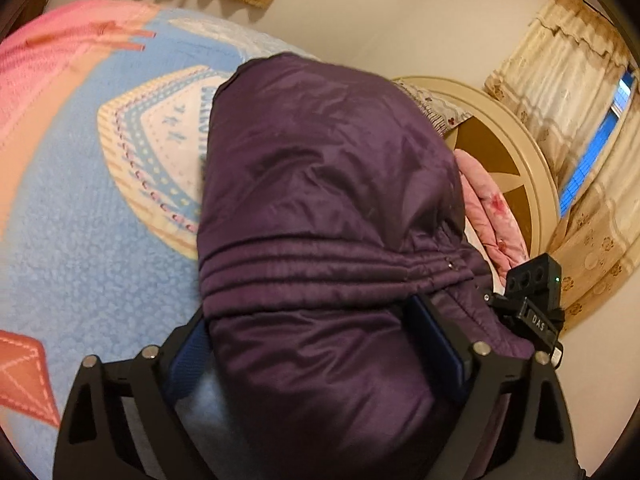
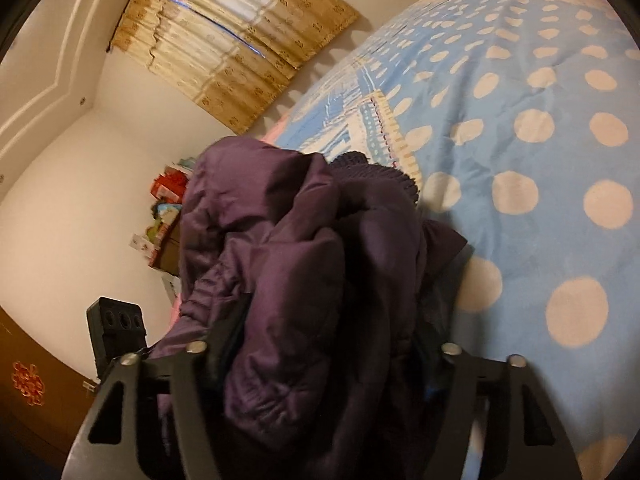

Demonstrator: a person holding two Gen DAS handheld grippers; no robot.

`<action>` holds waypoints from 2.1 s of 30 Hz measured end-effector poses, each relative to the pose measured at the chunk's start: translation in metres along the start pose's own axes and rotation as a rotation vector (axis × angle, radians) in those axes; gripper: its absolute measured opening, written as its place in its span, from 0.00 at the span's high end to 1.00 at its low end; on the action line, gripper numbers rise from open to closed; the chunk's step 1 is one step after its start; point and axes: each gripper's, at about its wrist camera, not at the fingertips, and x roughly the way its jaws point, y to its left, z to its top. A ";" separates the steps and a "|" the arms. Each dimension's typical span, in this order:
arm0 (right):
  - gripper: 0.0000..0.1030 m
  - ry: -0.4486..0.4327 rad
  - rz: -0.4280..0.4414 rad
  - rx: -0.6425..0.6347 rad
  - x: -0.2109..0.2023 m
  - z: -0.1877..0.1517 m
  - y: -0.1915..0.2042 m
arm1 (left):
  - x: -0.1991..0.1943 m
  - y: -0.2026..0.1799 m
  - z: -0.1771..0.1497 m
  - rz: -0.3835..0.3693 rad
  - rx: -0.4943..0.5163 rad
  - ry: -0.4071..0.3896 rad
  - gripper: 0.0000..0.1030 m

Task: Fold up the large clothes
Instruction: 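Lift the jacket bundle with both grippers and carry it across the bed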

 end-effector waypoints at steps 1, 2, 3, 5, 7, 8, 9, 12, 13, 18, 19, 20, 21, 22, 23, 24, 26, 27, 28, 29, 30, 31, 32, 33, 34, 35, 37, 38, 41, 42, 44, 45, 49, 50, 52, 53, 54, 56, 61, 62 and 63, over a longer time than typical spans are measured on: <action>0.45 -0.004 0.003 -0.010 -0.004 -0.002 0.005 | -0.003 -0.005 -0.001 0.011 0.014 -0.008 0.10; 0.46 -0.007 0.009 -0.015 -0.011 -0.006 0.007 | -0.008 -0.013 -0.004 0.019 0.031 -0.021 0.11; 0.47 -0.007 0.014 -0.018 -0.015 -0.008 0.010 | -0.012 -0.014 -0.006 0.023 0.038 -0.027 0.12; 0.49 -0.005 0.025 -0.031 -0.023 -0.014 0.016 | -0.023 -0.020 -0.012 0.025 0.036 -0.038 0.12; 0.49 -0.001 0.040 -0.039 -0.028 -0.023 0.023 | -0.032 -0.022 -0.016 0.038 0.036 -0.046 0.13; 0.50 0.003 0.049 -0.041 -0.030 -0.026 0.025 | -0.039 -0.022 -0.019 0.044 0.037 -0.057 0.13; 0.50 0.007 0.059 -0.043 -0.030 -0.029 0.028 | -0.045 -0.025 -0.022 0.058 0.045 -0.069 0.13; 0.50 0.022 0.088 -0.054 -0.029 -0.042 0.039 | -0.059 -0.024 -0.028 0.096 0.037 -0.084 0.13; 0.50 0.032 0.097 -0.058 -0.026 -0.047 0.045 | -0.064 -0.022 -0.029 0.109 0.029 -0.082 0.13; 0.50 0.080 0.138 -0.088 -0.008 -0.067 0.070 | -0.092 -0.010 -0.043 0.168 -0.005 -0.100 0.13; 0.50 0.092 0.143 -0.099 -0.003 -0.070 0.076 | -0.097 -0.007 -0.046 0.178 -0.012 -0.104 0.13; 0.50 0.102 0.148 -0.108 0.001 -0.074 0.082 | -0.104 -0.001 -0.050 0.187 -0.026 -0.109 0.13; 0.50 0.111 0.154 -0.113 0.004 -0.077 0.087 | -0.108 0.001 -0.052 0.193 -0.034 -0.114 0.13; 0.50 0.122 0.160 -0.120 0.009 -0.080 0.093 | -0.113 0.004 -0.054 0.201 -0.040 -0.119 0.13; 0.50 0.131 0.165 -0.127 0.013 -0.084 0.099 | -0.119 0.009 -0.057 0.210 -0.051 -0.126 0.13; 0.50 0.138 0.173 -0.132 0.017 -0.087 0.104 | -0.122 0.010 -0.058 0.216 -0.057 -0.131 0.13; 0.50 0.152 0.183 -0.141 0.027 -0.091 0.113 | -0.132 0.017 -0.063 0.230 -0.069 -0.144 0.13; 0.50 0.159 0.187 -0.146 0.031 -0.094 0.118 | -0.136 0.019 -0.065 0.236 -0.071 -0.149 0.13; 0.50 0.165 0.191 -0.151 0.034 -0.096 0.122 | -0.139 0.021 -0.067 0.243 -0.074 -0.152 0.13; 0.50 0.173 0.197 -0.156 0.039 -0.100 0.127 | -0.143 0.025 -0.069 0.250 -0.082 -0.157 0.13; 0.50 0.179 0.204 -0.159 0.042 -0.103 0.130 | -0.147 0.027 -0.071 0.255 -0.085 -0.161 0.13; 0.50 0.185 0.210 -0.161 0.045 -0.106 0.132 | -0.150 0.029 -0.073 0.262 -0.088 -0.166 0.13; 0.50 0.193 0.218 -0.163 0.049 -0.108 0.135 | -0.155 0.032 -0.074 0.271 -0.092 -0.171 0.13; 0.50 0.199 0.223 -0.165 0.053 -0.108 0.137 | -0.157 0.031 -0.075 0.276 -0.096 -0.176 0.13; 0.50 0.206 0.230 -0.170 0.057 -0.110 0.142 | -0.159 0.032 -0.076 0.282 -0.100 -0.181 0.13; 0.50 0.213 0.235 -0.174 0.061 -0.112 0.145 | -0.162 0.033 -0.077 0.287 -0.104 -0.187 0.13; 0.50 0.227 0.246 -0.181 0.068 -0.116 0.154 | -0.169 0.037 -0.080 0.297 -0.117 -0.200 0.13; 0.50 0.233 0.251 -0.186 0.073 -0.116 0.158 | -0.172 0.038 -0.082 0.301 -0.122 -0.205 0.13; 0.50 0.255 0.269 -0.202 0.088 -0.118 0.171 | -0.181 0.042 -0.087 0.316 -0.140 -0.225 0.13; 0.50 0.264 0.276 -0.208 0.093 -0.119 0.175 | -0.184 0.043 -0.088 0.323 -0.147 -0.232 0.13; 0.50 0.282 0.290 -0.216 0.108 -0.118 0.185 | -0.191 0.045 -0.092 0.337 -0.160 -0.244 0.13; 0.50 0.290 0.298 -0.220 0.114 -0.120 0.190 | -0.195 0.046 -0.093 0.347 -0.167 -0.250 0.13; 0.50 0.330 0.332 -0.233 0.140 -0.125 0.208 | -0.208 0.053 -0.097 0.385 -0.188 -0.273 0.13; 0.50 0.338 0.338 -0.237 0.146 -0.126 0.213 | -0.211 0.055 -0.098 0.393 -0.195 -0.278 0.13; 0.50 0.356 0.351 -0.249 0.159 -0.129 0.224 | -0.220 0.060 -0.100 0.411 -0.209 -0.294 0.13; 0.50 0.366 0.359 -0.257 0.167 -0.131 0.232 | -0.224 0.064 -0.101 0.418 -0.218 -0.301 0.13; 0.50 0.375 0.365 -0.265 0.173 -0.132 0.238 | -0.229 0.068 -0.102 0.427 -0.228 -0.310 0.13; 0.50 0.398 0.381 -0.278 0.188 -0.137 0.252 | -0.238 0.074 -0.105 0.445 -0.249 -0.328 0.13; 0.50 0.447 0.412 -0.319 0.218 -0.148 0.284 | -0.256 0.086 -0.113 0.489 -0.292 -0.369 0.13; 0.50 0.458 0.419 -0.332 0.225 -0.151 0.291 | -0.261 0.089 -0.115 0.495 -0.302 -0.377 0.13; 0.50 0.466 0.425 -0.341 0.229 -0.152 0.297 | -0.266 0.092 -0.117 0.501 -0.313 -0.386 0.13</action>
